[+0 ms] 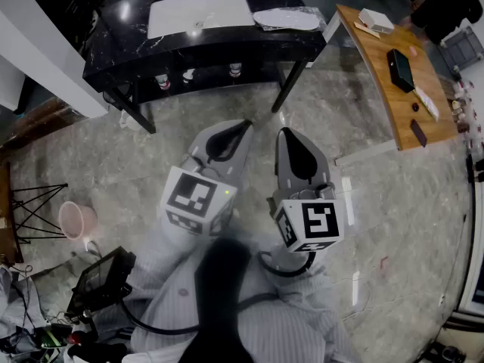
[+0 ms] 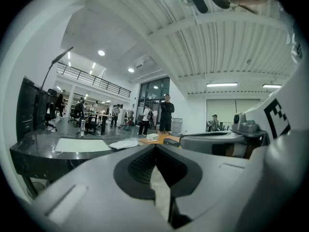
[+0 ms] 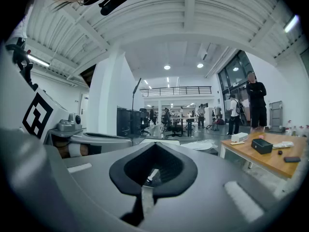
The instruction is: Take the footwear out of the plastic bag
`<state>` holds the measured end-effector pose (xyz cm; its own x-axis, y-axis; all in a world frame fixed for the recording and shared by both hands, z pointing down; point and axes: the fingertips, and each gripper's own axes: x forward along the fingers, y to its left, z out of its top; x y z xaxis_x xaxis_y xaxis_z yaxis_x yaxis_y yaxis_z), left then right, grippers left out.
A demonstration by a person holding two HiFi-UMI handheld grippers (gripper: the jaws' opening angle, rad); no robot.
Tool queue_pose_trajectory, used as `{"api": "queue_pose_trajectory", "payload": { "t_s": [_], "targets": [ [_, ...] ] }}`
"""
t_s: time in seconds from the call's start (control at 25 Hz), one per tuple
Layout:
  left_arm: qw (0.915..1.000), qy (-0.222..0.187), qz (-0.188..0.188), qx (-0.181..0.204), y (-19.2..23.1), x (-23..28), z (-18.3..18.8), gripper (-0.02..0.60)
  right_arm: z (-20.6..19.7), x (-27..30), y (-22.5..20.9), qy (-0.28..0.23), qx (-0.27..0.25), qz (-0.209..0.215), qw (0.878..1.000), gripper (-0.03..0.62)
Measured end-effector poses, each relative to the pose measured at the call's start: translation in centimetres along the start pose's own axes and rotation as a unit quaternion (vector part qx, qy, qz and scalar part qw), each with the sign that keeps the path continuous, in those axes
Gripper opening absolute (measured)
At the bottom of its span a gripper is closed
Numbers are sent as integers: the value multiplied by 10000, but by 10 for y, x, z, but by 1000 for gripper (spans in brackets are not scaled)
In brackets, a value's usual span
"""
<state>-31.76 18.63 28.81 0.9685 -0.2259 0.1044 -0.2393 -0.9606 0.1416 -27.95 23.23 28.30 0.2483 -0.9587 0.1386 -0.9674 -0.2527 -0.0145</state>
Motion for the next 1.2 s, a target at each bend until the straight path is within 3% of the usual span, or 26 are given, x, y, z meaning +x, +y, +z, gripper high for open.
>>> {"api": "queue_pose_trajectory", "payload": {
  "t_s": [0.44,0.88,1.2],
  "targets": [
    [10000,14,-67,60,-12,7,-1,0,-1,-8,-9,13,25,-42,10000,12],
    [9998,-94,70,131,-32,38,-7,2,-11,-31,-61,-58,135,-238,9996,14],
    [9998,104,120,94,-6,101,-21,2,-28,21,-107,120,229,-234,9994,14]
  ]
}}
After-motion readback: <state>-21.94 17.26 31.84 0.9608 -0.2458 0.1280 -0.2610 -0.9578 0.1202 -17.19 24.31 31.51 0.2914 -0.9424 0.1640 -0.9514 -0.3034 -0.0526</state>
